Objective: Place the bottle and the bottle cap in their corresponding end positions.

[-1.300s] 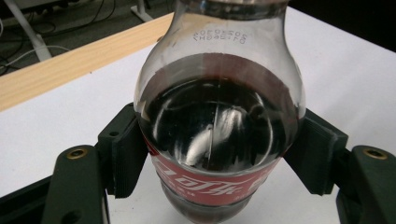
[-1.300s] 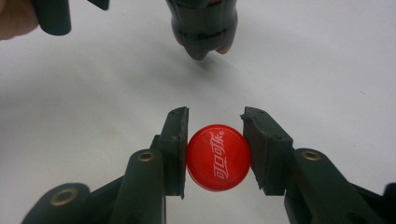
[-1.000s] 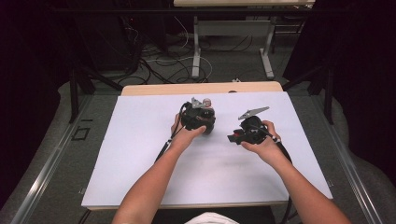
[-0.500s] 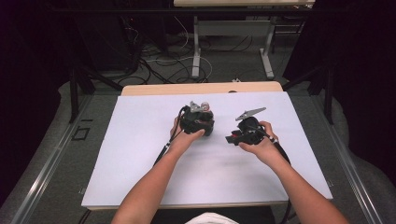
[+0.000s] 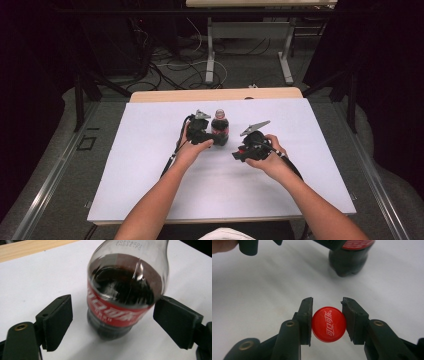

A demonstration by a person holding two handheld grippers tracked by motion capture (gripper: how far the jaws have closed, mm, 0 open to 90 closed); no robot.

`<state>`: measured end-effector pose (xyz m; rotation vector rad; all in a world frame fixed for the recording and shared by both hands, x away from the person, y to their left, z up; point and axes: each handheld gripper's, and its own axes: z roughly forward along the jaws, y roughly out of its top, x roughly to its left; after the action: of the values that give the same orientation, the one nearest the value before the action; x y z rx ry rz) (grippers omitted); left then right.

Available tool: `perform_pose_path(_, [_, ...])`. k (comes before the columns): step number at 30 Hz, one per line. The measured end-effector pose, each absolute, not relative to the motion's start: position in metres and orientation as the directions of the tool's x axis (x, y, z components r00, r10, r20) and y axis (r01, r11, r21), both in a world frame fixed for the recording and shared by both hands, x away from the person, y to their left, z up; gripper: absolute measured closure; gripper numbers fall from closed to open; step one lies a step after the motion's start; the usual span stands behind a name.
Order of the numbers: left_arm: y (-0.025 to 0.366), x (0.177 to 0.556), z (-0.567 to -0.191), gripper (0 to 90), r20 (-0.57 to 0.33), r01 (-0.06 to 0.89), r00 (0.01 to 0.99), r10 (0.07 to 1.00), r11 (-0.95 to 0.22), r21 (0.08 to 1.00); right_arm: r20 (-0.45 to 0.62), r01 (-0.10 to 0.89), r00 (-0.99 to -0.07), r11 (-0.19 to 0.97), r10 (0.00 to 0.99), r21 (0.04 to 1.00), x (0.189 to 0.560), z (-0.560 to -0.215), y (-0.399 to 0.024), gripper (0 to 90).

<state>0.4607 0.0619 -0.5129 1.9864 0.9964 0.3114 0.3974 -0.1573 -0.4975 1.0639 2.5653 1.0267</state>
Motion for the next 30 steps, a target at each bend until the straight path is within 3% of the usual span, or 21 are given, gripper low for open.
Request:
perform_pose_path(5, [0.08, 0.453, -0.51, 15.2, -0.175, 0.535, 0.635, 0.752, -0.265, 0.803, 0.099, 0.552, -0.75, 0.537, 0.654, 0.638, 0.393, -0.507, -0.142, 61.1])
perform_pose_path(12, [0.101, 0.437, -0.507, 3.6, -0.184, 0.525, 0.636, 0.749, -0.246, 0.814, 0.106, 0.531, -0.78, 0.563, 0.617, 0.633, 0.387, -0.519, -0.124, 61.1])
perform_pose_path(18, [0.115, 0.421, -0.502, 1.7, -0.241, 0.532, 0.635, 0.734, -0.189, 0.826, 0.108, 0.508, -0.802, 0.576, 0.587, 0.64, 0.38, -0.531, -0.111, 61.1])
perform_pose_path(21, [0.118, 0.414, -0.501, 1.4, -0.196, 0.512, 0.631, 0.751, -0.213, 0.832, 0.101, 0.5, -0.809, 0.588, 0.579, 0.636, 0.376, -0.537, -0.105, 61.0])
perform_pose_path(23, [0.12, 0.41, -0.501, 1.4, -0.233, 0.53, 0.632, 0.739, -0.192, 0.826, 0.101, 0.503, -0.809, 0.591, 0.579, 0.631, 0.375, -0.539, -0.102, 61.0])
perform_pose_path(30, [0.128, 0.4, -0.502, 0.7, -0.218, 0.521, 0.628, 0.747, -0.196, 0.831, 0.079, 0.486, -0.817, 0.608, 0.571, 0.627, 0.377, -0.544, -0.098, 59.5])
